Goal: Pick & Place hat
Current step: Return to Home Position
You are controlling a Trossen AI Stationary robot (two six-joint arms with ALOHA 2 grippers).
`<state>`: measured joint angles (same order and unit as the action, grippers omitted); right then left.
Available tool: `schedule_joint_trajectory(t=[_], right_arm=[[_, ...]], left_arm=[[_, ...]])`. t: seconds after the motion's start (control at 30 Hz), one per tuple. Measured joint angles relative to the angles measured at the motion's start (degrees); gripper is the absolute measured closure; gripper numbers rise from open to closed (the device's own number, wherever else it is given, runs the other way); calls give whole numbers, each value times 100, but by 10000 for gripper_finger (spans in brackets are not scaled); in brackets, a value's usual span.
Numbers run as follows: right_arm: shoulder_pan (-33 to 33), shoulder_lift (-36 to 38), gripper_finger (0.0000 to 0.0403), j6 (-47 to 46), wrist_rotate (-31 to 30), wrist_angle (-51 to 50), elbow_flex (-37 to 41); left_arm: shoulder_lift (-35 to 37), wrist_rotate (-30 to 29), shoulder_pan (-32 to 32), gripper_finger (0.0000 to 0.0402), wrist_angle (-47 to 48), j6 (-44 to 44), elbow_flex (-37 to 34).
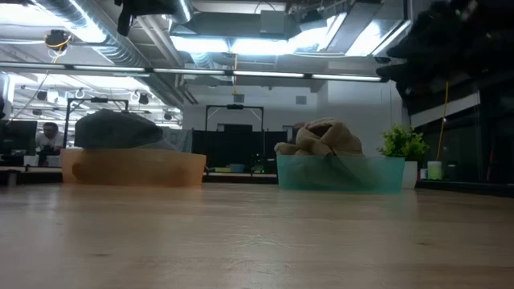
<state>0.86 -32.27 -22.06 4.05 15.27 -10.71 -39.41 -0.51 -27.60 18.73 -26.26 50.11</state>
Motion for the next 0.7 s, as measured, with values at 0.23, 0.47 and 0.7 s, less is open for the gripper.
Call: schedule_joint_trajectory(t=[0.23, 0.47, 0.7], right_arm=[[9, 649, 238, -131, -42, 548, 739], [9, 1250, 238, 62, -168, 514, 1035], [9, 1948, 238, 301, -416, -852, 1037]], left_arm=[[-230, 4, 279, 389, 63, -17, 0], [-340, 13, 431, 385, 78, -12, -2], [-340, 11, 427, 389, 44, -7, -2]])
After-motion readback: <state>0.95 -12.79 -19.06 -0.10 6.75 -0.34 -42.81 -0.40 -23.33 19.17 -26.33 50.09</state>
